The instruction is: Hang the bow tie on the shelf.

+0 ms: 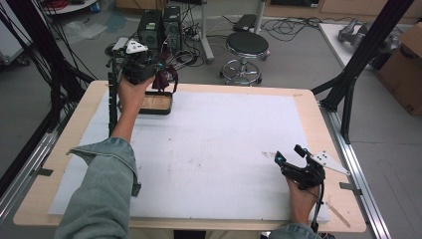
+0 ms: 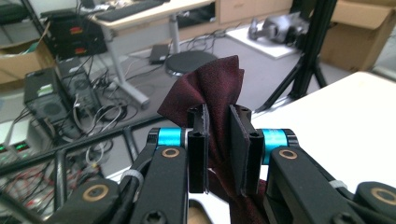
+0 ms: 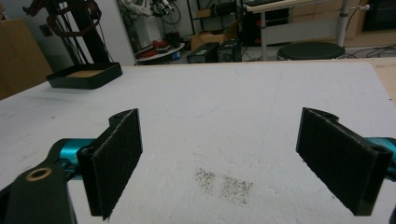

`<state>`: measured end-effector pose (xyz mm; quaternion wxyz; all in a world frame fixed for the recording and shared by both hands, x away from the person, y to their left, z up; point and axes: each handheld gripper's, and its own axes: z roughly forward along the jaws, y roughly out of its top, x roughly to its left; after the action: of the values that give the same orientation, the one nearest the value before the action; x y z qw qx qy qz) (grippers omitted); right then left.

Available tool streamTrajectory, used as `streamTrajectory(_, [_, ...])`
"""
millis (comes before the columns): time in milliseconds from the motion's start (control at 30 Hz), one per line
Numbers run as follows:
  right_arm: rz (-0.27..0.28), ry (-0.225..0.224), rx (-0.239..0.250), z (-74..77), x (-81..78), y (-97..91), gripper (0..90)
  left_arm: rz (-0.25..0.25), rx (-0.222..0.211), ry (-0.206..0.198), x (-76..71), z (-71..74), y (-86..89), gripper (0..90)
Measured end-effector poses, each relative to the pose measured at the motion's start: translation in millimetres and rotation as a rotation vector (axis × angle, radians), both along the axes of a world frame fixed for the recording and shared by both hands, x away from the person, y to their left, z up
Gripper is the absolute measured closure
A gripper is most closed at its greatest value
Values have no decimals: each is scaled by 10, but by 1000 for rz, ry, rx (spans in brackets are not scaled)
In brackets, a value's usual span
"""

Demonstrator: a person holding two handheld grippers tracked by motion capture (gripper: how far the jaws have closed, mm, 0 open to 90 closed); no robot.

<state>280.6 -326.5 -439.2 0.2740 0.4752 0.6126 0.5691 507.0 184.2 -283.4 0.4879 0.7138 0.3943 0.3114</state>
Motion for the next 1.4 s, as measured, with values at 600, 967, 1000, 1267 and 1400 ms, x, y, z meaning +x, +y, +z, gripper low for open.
streamTrajectory(600, [5,0,3,-1,4,-1,134,69,94,13,68,-164,-44,768])
streamTrajectory(967, [6,1,4,-2,5,-3,134,87,116,11,79,-181,-55,749])
streamTrajectory(1000, [6,-1,3,-2,6,-4,135,88,115,14,81,-183,-52,743])
streamTrajectory(1267, [6,1,3,-2,5,-2,135,86,114,18,72,-196,-54,710])
streamTrajectory(1400, [4,1,3,-1,4,-1,135,86,113,12,59,-177,-48,702])
